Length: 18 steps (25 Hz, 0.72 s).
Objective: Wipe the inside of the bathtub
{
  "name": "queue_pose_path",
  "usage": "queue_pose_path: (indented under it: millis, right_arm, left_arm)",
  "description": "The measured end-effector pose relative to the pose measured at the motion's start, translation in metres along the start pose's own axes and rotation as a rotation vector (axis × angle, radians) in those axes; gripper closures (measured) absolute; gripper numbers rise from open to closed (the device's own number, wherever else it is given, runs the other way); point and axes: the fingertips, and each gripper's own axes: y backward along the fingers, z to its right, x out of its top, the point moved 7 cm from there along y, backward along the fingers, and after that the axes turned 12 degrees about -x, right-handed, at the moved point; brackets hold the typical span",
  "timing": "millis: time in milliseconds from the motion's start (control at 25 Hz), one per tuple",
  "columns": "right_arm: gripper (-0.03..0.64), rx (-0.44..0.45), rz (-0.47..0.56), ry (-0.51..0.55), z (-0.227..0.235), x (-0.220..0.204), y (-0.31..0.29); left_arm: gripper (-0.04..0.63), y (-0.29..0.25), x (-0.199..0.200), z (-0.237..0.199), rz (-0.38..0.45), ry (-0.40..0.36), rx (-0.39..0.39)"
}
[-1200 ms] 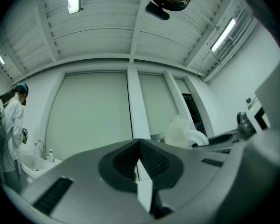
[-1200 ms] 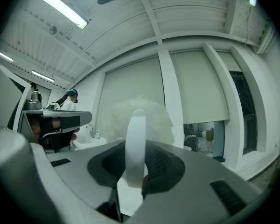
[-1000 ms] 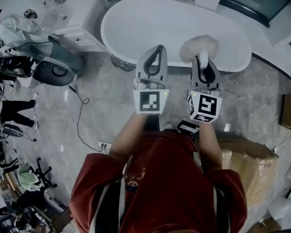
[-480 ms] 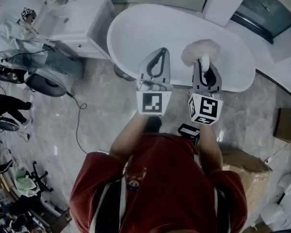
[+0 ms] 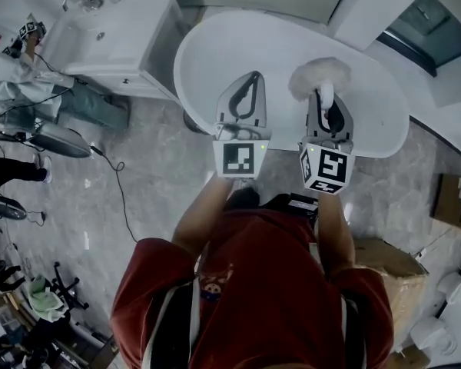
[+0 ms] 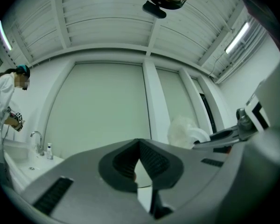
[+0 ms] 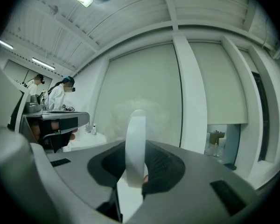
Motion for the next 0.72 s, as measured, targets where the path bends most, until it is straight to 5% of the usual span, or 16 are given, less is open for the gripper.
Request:
queue_pose_path:
  millis: [720]
  right_arm:
    - [0.523,0.08,-0.024,-0.034,0.075,-0.037,-0.155]
  left_arm:
    - [0.58,-0.154,-0.048,0.004,-0.026,-0.04,0.053]
